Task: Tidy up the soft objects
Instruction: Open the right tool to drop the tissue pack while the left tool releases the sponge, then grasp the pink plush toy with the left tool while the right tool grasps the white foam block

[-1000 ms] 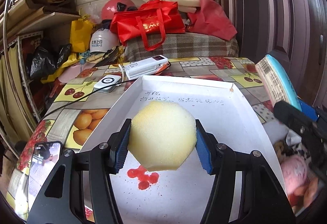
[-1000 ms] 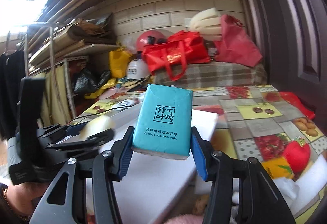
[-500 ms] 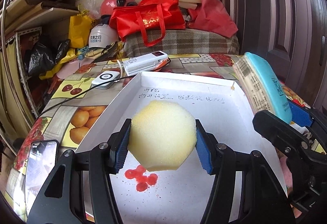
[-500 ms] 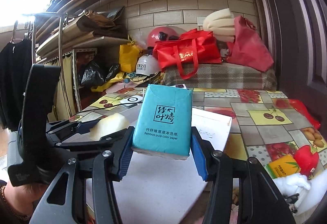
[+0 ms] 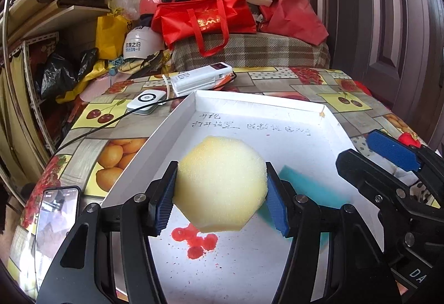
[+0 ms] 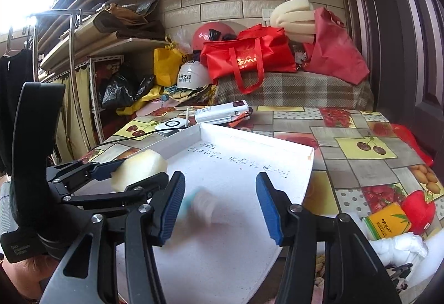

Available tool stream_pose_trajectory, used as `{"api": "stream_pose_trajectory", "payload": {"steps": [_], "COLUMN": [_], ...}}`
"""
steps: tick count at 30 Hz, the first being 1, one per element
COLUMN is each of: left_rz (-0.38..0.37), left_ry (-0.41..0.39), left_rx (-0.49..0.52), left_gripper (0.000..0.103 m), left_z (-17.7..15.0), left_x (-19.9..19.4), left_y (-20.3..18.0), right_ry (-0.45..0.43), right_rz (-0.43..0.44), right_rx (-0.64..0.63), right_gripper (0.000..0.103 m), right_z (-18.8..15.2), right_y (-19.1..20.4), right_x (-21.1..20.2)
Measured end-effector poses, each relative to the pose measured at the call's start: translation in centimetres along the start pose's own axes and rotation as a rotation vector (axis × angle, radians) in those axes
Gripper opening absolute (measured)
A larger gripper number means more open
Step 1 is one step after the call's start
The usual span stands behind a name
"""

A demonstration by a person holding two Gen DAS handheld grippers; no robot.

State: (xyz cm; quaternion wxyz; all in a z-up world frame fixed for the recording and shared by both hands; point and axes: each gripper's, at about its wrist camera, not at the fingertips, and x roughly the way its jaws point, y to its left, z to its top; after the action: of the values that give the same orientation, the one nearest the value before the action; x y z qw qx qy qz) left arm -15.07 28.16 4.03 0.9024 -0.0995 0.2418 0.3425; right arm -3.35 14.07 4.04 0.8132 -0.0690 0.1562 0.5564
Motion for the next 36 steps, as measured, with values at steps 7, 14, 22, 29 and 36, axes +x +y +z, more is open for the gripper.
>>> {"api": "stream_pose_trajectory", "payload": {"steps": [7,14,22,29,36], "left_rz": [0.054,0.151,0.184,0.149,-0.025], "left_ry": [-0.007,-0.125,-0.222,-0.261,-0.243], "left_rx": [-0.032,-0.069,-0.072,-0.079,-0.044], "left_gripper": [0.087,0.103,0.103,0.103,0.103], "left_z": [-0.2,-0.6,-1.0,-1.4,-1.8], "left_x": [-0.1,-2.4,-4.2,-5.4,-6.2], "left_y": [0.6,1.1,1.1,1.1,-0.9], "right_ry": [-0.012,-0.084,-0.119,-0.31,-0.299], "right_rz": [-0.006,-0.015,0.0,-0.021,-0.103], "right_rx": [0.058,0.036,0.044,0.121,0.131], "right_gripper": [0.093,0.103,0.103,0.103,0.103], "right_z": [-0.1,-0.1,-0.5,-1.3,-1.9], "right_y": [-1.0,-0.5,-1.1,-5.0,-10.9], "right_x": [-0.3,-1.6,-3.4,-9.0,-12.9]}}
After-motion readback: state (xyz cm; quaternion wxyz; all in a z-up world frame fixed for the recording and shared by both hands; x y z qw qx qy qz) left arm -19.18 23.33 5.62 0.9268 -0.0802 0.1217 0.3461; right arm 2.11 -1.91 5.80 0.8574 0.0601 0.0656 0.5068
